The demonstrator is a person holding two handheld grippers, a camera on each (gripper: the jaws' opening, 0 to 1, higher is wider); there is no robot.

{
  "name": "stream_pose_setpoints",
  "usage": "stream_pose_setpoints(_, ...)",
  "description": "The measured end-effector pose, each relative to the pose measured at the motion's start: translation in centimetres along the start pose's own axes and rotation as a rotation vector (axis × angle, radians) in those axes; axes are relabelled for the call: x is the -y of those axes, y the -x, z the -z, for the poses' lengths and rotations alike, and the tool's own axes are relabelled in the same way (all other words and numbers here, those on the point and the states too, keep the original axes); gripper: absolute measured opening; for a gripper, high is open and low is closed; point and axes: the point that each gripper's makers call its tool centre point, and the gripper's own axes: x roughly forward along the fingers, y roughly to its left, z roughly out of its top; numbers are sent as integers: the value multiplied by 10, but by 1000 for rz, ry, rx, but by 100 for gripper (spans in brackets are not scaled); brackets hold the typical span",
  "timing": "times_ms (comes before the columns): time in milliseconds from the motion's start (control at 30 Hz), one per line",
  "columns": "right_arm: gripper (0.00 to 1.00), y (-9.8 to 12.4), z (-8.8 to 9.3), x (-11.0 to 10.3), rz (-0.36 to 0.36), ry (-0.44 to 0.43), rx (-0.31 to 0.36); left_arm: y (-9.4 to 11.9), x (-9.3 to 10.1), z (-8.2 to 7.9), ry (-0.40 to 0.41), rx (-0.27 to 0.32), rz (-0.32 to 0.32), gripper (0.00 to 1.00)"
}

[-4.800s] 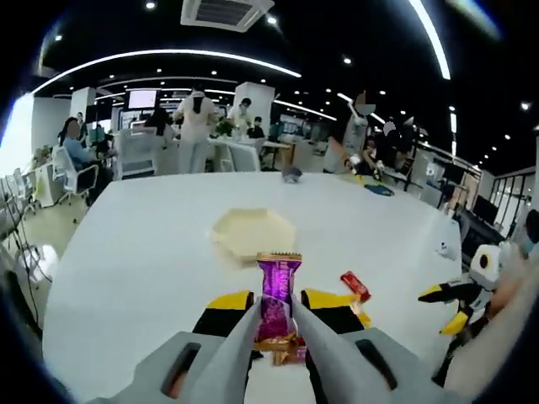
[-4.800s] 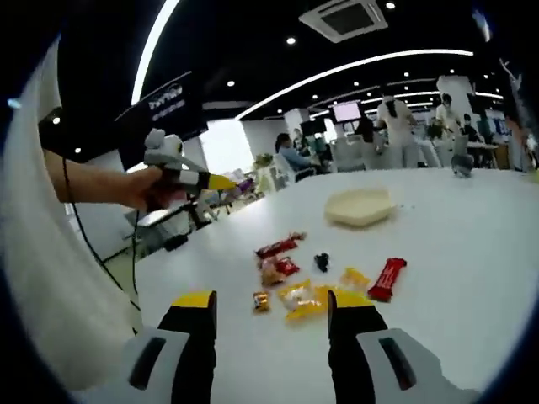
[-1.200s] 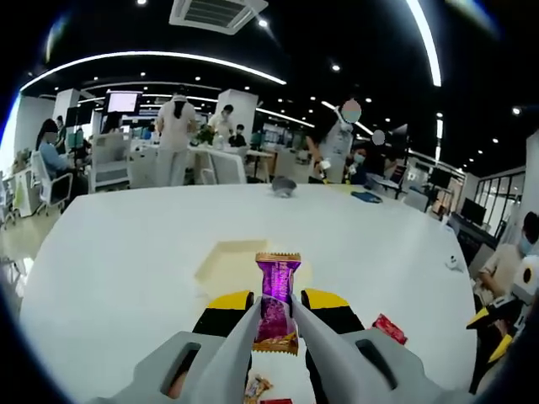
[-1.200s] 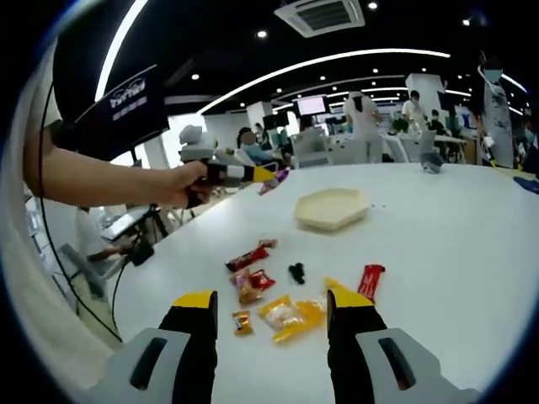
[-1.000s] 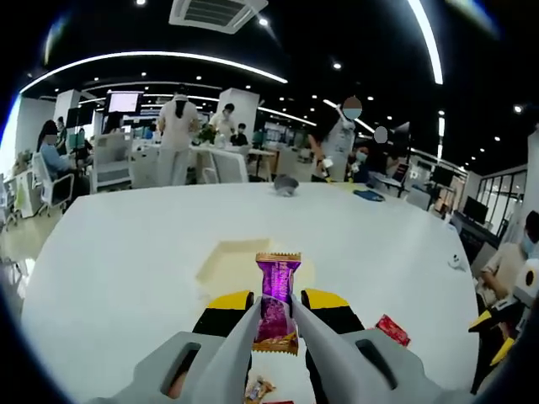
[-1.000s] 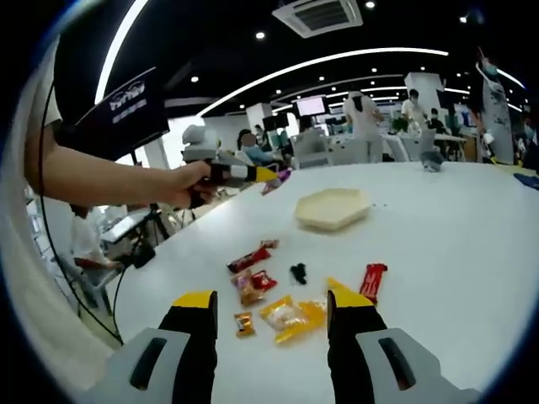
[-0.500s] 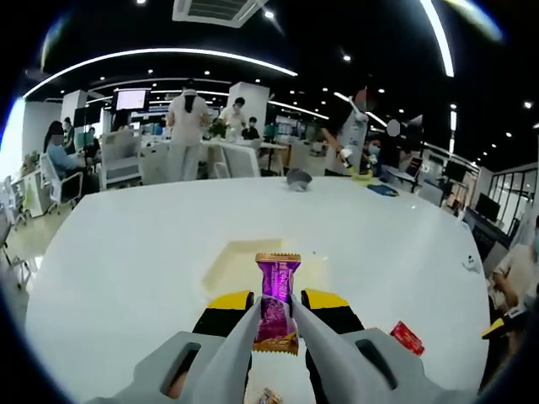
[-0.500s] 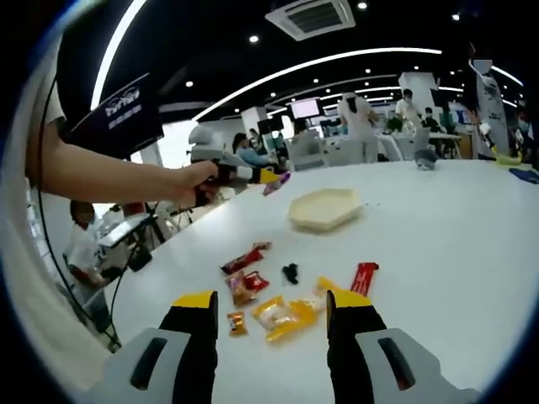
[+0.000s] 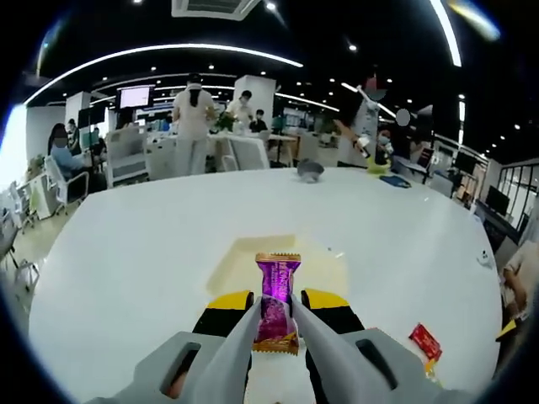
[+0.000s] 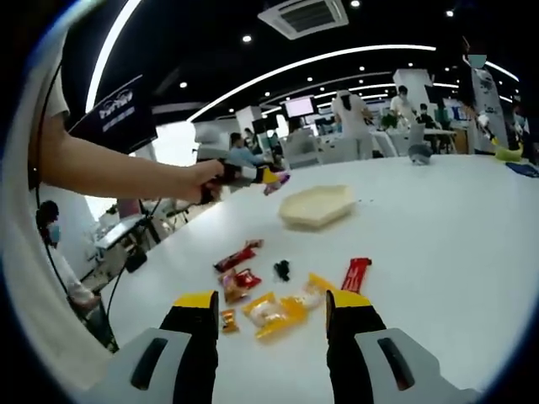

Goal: Place the target food into the container with the food tongs after gripping and lifting it, then release it inside without dropping or visibly crushing the food.

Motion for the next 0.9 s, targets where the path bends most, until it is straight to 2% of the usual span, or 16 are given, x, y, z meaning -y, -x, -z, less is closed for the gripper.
stream_pose_setpoints(100,52,-1,-1,2,-4,-18,7,-6,-1,2,21,-1,-15,20)
stream_pose_setpoints(267,52,-3,2,-4,-19,-12,-13,-15,-11,8,73,-8,-77,20)
stream_pose_setpoints(433,51,-4,4,-4,-18,-18,-20,-20,-15,9,104,-5,-100,20)
stream_pose_setpoints(567,51,-4,4,2,-8,-34,-11,-22,-20,12,109,-11,-121,21)
stream_pose_setpoints(667,51,-5,7,7,-3,-40,-12,-26,-28,16,143,-10,-153,21)
stream_pose_setpoints(733,51,-4,13,12,7,-35,-32,-30,-29,17,163,-1,-162,21)
stream_pose_setpoints(900,50,-2,15,16,18,-47,-43,-38,-27,17,173,-2,-166,20)
